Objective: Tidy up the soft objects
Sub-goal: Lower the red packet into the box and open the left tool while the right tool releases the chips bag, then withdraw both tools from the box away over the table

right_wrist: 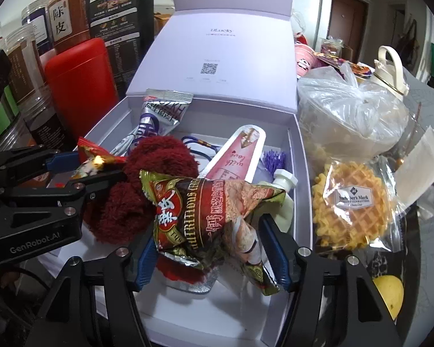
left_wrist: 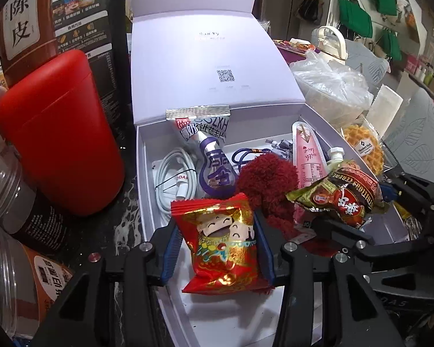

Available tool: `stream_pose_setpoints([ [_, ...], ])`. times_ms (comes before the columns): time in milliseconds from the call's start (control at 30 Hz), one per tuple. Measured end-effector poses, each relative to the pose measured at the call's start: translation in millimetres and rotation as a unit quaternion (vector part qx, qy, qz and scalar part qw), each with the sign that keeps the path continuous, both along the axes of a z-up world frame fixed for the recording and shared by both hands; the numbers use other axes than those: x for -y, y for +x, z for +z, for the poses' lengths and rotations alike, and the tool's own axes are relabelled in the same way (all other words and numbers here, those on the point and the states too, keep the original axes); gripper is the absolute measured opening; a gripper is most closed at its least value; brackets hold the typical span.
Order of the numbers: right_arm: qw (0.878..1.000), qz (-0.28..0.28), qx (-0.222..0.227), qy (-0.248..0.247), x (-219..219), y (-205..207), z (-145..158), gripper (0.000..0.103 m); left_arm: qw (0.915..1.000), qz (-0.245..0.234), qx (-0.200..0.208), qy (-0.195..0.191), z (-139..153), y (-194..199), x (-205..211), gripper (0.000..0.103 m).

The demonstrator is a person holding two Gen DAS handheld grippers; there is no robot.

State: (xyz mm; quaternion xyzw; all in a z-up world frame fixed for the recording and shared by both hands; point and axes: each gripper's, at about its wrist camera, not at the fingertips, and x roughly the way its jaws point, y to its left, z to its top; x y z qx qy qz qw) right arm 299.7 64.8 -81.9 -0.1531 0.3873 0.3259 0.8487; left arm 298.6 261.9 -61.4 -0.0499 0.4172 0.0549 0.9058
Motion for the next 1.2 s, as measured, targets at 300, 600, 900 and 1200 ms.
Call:
stream_pose_setpoints([
  [300, 1.000, -0.017, 0.003, 0.005, 9.8, -5.3, 10.9, 0.078, 0.9995, 0.001, -0.027, 0.014, 2.4, 2.7, 7.8, 0.069],
  [600, 0.999, -0.031, 0.034, 0.009, 23.3, -27.4, 40.5, 0.078, 0.9988, 0.017, -0.017, 0.042, 24.2, -21.5, 20.4, 0.076],
  [900, 0.997, -0.034, 0.069, 0.024, 37.5, -61.0, 80.7, 0.080, 0.9983, 0.021, 0.024, 0.050, 67.3, -54.4, 31.6, 0.076],
  [1200, 0.993, -0.039, 0.103, 0.043, 55.0, -91.2, 120.1, 0.081, 0.9961, 0.015, 0.064, 0.058, 112.0, -89.2, 43.9, 0.076],
])
